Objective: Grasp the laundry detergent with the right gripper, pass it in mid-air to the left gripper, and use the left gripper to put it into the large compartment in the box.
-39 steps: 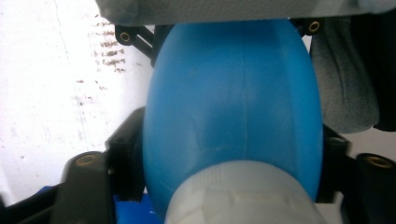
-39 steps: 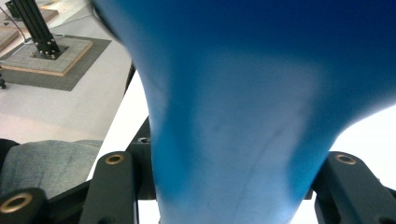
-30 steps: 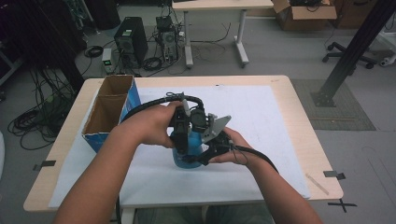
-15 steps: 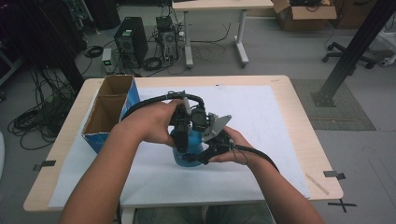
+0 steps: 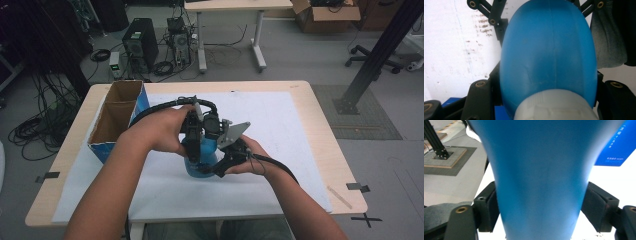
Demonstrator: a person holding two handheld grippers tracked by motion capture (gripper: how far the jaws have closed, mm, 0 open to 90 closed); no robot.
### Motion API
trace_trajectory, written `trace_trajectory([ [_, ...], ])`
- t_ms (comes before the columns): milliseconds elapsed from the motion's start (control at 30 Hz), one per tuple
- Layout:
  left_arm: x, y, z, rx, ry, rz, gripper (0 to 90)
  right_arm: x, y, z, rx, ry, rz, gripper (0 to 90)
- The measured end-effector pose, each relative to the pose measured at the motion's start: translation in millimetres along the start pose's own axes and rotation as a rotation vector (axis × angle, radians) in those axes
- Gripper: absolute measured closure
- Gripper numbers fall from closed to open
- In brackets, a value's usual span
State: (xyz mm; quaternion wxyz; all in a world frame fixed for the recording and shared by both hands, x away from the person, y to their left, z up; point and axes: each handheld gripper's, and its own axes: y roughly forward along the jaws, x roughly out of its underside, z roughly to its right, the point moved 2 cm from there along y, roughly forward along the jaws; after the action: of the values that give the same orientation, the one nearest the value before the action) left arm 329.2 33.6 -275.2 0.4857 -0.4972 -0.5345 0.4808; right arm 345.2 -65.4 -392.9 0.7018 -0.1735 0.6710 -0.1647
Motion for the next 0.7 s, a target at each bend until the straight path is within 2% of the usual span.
trace_trajectory([
  [167, -1.0, -1.7, -0.3, 0.003, -0.006, -0.006, 40.0, 2.4, 0.7, 0.2, 0.008, 0.016, 0.016, 15.6],
  [300, -1.4, -2.7, -0.9, 0.007, -0.016, -0.005, 40.0, 3.2, -1.9, 1.8, 0.018, 0.045, 0.043, 4.8],
  [333, -1.4, -2.7, -0.9, 0.007, -0.016, -0.005, 39.9, 3.2, -1.9, 1.8, 0.018, 0.045, 0.043, 4.8],
  [367, -1.4, -3.3, -1.6, 0.011, -0.025, -0.003, 39.9, 3.6, -3.7, 2.7, 0.016, 0.052, 0.051, 0.5],
  [467, -1.4, -4.5, -2.7, 0.017, -0.032, -0.01, 39.8, 3.3, -6.2, 2.8, 0.012, 0.062, 0.06, 0.6],
  [567, 0.0, -7.3, -6.4, 0.026, -0.07, -0.024, 39.8, 2.5, -13.5, 4.0, 0.019, 0.061, 0.062, 0.5],
  [600, 0.0, -7.3, -6.4, 0.026, -0.07, -0.024, 39.8, 2.5, -13.5, 4.0, 0.019, 0.061, 0.062, 0.5],
  [633, 0.6, -8.8, -7.3, 0.024, -0.084, -0.031, 39.7, 2.5, -19.0, 5.5, 0.028, 0.048, 0.054, 0.5],
  [667, 2.4, -11.1, -10.4, 0.023, -0.126, -0.039, 39.7, 2.8, -22.1, 6.4, 0.035, 0.047, 0.049, 0.5],
  [700, 3.6, -12.7, -11.9, 0.02, -0.144, -0.044, 39.7, 3.1, -25.5, 7.3, 0.04, 0.044, 0.047, 0.5],
])
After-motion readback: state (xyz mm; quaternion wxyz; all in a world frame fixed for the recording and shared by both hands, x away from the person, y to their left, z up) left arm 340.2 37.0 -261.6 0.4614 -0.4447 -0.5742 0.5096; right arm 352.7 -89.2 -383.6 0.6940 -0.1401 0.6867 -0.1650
